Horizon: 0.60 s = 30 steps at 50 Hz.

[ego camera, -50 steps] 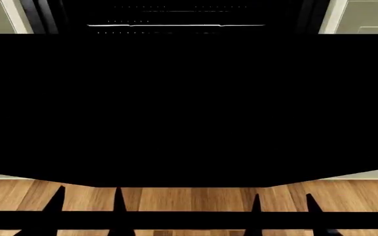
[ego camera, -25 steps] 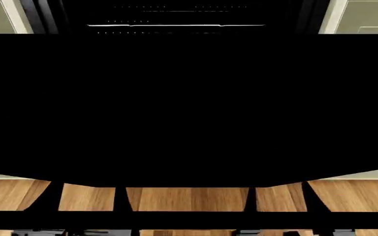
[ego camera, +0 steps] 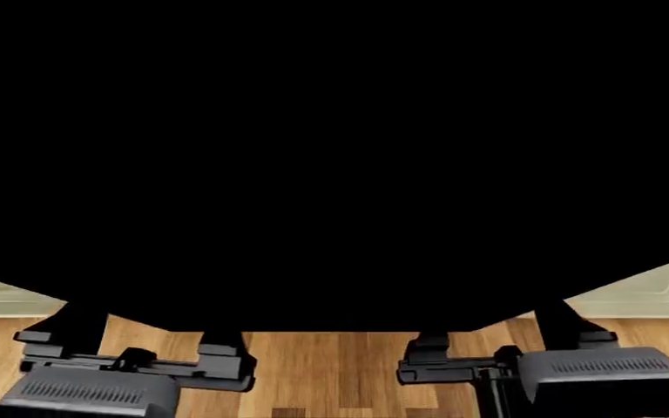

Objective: Close the dishwasher door

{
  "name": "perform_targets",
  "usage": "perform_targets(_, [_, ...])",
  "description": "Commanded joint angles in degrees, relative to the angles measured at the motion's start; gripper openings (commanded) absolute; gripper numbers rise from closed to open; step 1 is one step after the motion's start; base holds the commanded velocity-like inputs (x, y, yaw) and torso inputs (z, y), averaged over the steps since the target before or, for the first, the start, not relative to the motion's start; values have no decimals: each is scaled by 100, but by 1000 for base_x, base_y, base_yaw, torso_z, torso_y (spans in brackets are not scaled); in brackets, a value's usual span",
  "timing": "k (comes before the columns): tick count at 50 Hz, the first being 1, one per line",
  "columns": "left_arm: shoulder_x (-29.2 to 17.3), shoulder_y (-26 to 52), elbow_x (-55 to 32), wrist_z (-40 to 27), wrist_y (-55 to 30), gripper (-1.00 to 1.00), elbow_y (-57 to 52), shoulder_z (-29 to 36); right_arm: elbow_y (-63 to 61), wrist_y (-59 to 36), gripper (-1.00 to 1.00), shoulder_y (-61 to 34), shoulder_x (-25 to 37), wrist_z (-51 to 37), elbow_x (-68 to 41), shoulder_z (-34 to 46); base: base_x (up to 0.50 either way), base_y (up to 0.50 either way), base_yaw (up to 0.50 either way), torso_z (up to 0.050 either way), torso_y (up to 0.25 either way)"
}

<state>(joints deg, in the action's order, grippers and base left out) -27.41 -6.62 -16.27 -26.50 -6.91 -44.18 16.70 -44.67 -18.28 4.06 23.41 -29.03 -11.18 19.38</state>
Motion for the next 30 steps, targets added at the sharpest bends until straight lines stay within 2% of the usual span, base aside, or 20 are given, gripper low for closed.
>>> perform_targets(1, [-70,559,-194,-51,-696,100,-449,-16,-570,-1023,100,-779,-34,58,-203,59,0,0,0,0,0])
perform_targets(15, [101,2074,-963,-285,-2202,100,-777,-55,-1013,-2643,100,-2162,-232,8,-741,-83,0,0,0,0,1])
perform_targets(22, [241,2930,-1361,-382,-2984,100,-765,20,-961,-3123,100,-2695,-322,16,-948,-170,0,0,0,0,1])
perform_targets(30, [367,3475,-1612,-441,-3425,100,-575,31,-1035,-3730,100,-3255,-396,2,-1259,-395,0,0,0,0,1])
